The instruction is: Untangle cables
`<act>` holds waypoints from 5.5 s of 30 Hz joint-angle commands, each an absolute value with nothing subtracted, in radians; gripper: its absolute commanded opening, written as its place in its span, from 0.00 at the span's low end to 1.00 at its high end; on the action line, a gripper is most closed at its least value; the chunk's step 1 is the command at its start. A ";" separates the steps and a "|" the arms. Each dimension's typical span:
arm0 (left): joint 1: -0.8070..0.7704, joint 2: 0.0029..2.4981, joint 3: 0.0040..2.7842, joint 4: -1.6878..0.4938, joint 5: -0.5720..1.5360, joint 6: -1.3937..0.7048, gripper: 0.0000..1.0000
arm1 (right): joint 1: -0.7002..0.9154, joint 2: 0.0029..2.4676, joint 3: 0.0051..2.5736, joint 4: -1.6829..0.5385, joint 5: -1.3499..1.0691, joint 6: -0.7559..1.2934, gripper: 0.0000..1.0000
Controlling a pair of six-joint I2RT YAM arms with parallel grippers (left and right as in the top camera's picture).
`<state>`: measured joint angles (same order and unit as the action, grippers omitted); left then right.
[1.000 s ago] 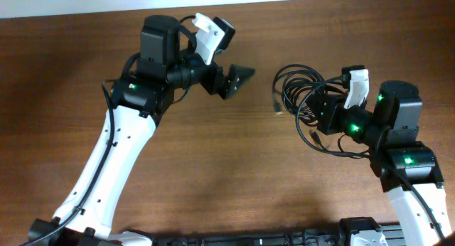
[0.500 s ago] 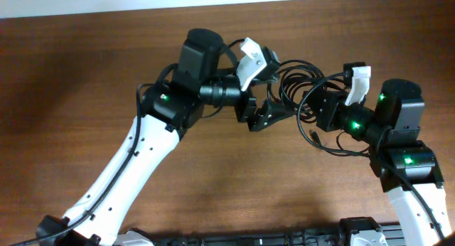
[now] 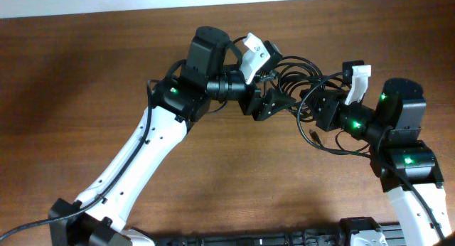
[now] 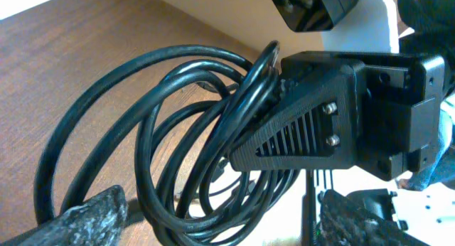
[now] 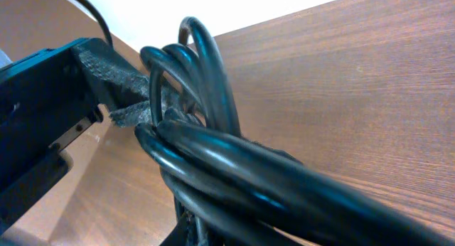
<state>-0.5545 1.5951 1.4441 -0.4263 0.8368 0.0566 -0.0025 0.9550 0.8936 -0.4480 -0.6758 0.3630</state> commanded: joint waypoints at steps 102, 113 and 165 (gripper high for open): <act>-0.599 1.599 1.456 -0.524 0.588 0.496 0.00 | -0.007 0.956 0.898 -0.384 -0.676 1.012 0.89; -0.608 1.599 1.456 -0.510 0.878 0.504 0.00 | -0.007 0.956 0.898 -0.384 -0.484 1.030 0.69; -0.528 1.607 1.456 -0.503 0.943 0.010 0.99 | -0.007 0.955 0.898 -0.074 -0.867 0.728 0.04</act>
<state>-0.5182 1.6176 1.4487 -0.5117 0.9607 0.0326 -0.0078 0.9596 0.8917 -0.0910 -0.8223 0.7586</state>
